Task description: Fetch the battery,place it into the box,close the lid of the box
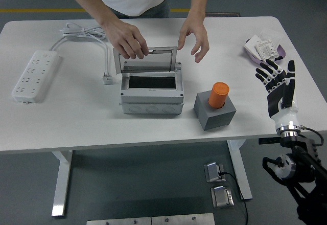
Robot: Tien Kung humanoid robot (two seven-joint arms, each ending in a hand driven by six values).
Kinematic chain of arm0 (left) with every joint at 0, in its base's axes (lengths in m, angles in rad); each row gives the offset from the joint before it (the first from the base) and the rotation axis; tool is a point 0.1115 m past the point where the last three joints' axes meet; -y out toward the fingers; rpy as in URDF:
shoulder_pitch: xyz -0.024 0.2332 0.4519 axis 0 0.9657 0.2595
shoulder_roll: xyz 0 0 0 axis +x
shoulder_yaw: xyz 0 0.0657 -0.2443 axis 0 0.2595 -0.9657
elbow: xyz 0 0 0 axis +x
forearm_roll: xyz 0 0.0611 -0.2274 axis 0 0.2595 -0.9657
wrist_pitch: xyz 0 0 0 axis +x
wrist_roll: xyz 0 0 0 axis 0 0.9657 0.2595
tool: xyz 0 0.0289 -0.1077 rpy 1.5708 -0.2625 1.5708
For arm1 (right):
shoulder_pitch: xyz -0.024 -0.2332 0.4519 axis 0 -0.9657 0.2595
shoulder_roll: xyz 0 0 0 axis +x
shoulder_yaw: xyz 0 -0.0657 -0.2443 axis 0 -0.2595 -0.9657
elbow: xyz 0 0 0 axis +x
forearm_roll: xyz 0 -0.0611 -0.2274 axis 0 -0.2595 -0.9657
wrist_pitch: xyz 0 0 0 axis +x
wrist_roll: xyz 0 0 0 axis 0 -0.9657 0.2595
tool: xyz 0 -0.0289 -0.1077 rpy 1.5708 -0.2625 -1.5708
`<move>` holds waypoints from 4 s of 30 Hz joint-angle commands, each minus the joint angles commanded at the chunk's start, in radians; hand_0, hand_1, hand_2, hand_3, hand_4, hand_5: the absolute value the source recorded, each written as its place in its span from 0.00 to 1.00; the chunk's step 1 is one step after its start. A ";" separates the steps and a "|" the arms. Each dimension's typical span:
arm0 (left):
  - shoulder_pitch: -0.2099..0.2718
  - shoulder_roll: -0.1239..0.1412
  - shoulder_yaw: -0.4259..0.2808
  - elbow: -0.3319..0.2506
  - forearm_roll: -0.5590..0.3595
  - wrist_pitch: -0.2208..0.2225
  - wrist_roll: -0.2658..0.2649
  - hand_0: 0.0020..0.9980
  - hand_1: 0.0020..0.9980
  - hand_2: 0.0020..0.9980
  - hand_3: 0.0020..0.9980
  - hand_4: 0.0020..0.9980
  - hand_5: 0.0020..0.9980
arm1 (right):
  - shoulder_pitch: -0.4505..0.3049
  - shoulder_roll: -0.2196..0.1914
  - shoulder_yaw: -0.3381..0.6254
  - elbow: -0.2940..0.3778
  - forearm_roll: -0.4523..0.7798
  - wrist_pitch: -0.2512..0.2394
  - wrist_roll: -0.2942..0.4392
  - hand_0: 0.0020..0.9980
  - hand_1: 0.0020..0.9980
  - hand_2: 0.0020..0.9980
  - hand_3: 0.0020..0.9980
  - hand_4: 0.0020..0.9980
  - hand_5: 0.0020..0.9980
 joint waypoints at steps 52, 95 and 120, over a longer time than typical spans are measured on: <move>-0.007 -0.002 -0.012 -0.001 0.022 -0.002 0.006 0.63 0.68 0.58 0.57 0.53 0.00 | 0.185 0.059 -0.286 -0.127 -0.188 -0.084 -0.065 0.80 0.73 0.74 0.77 1.00 0.89; -0.012 -0.003 -0.030 -0.001 0.050 0.000 0.012 0.63 0.68 0.58 0.57 0.53 0.00 | 0.189 0.047 -0.300 -0.117 -0.260 -0.107 -0.114 0.88 0.81 0.84 0.95 0.81 0.21; -0.018 -0.004 -0.021 0.000 0.041 0.000 0.006 0.63 0.68 0.58 0.58 0.53 0.00 | 0.177 0.043 -0.311 -0.119 -0.268 -0.124 -0.113 0.85 0.81 0.81 0.91 0.80 0.24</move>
